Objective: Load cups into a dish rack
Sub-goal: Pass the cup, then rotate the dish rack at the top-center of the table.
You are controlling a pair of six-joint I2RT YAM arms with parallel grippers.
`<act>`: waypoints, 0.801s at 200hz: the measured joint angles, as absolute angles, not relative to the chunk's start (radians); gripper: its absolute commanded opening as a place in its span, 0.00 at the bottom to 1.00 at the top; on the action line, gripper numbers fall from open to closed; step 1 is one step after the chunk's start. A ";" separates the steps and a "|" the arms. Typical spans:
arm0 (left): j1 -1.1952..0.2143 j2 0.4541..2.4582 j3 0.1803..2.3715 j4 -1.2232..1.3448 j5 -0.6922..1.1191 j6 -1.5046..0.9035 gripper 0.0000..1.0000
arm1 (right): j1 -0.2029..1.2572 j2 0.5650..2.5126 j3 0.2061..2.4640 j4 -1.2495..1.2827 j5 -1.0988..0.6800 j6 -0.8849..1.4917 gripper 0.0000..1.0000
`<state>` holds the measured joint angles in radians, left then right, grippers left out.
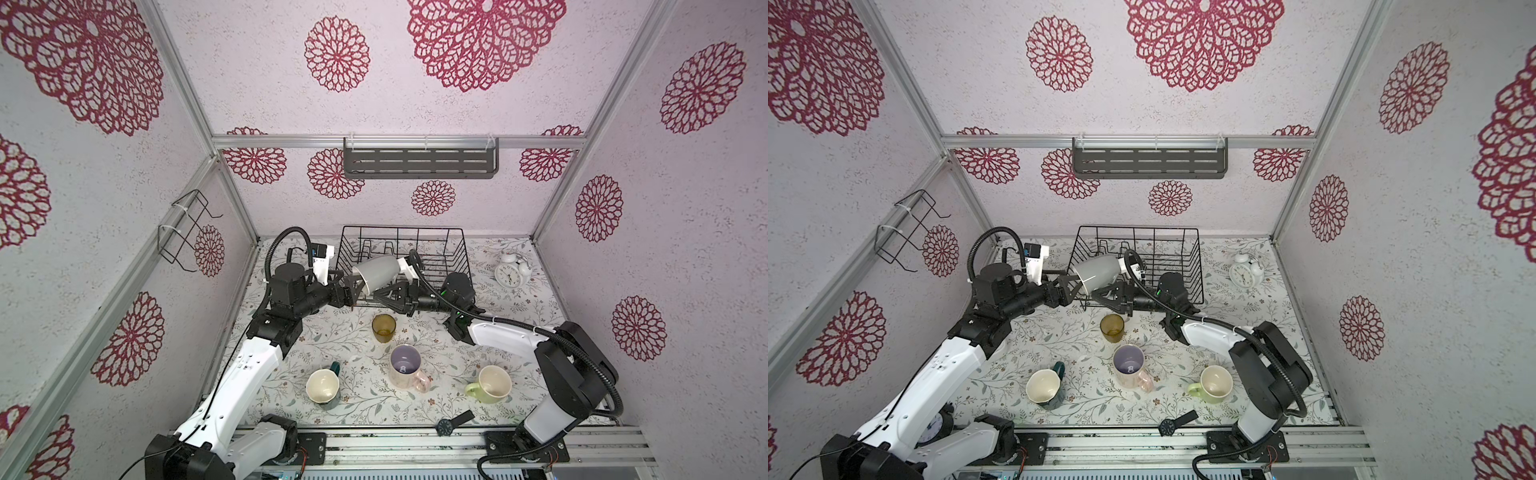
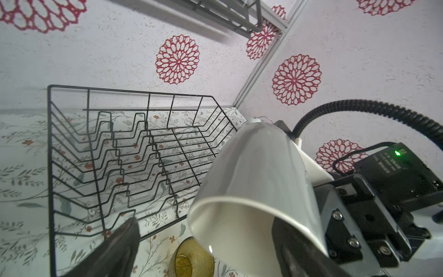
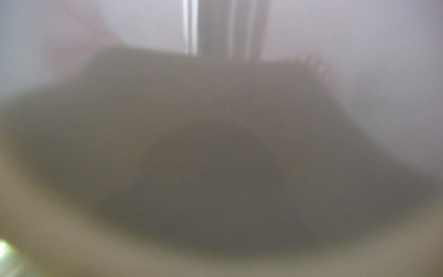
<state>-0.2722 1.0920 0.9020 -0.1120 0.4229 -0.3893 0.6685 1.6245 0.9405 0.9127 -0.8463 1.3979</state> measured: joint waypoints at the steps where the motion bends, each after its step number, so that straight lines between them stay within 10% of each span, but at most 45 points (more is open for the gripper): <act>1: -0.272 1.092 0.902 -0.113 0.420 -0.388 0.97 | 0.666 1.621 0.943 0.894 -0.844 1.382 0.00; 64: -0.264 1.057 0.939 -0.286 0.159 -0.400 0.97 | 0.624 1.523 1.175 0.010 -0.463 0.667 0.00; 160: -0.155 1.576 1.309 -0.707 0.008 -0.481 0.97 | 0.546 1.509 1.216 -0.379 -0.042 0.287 0.00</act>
<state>-0.1551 1.5764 1.3094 -0.7074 0.0082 -0.4808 0.5457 1.5093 1.2160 -0.3790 -0.0422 0.2874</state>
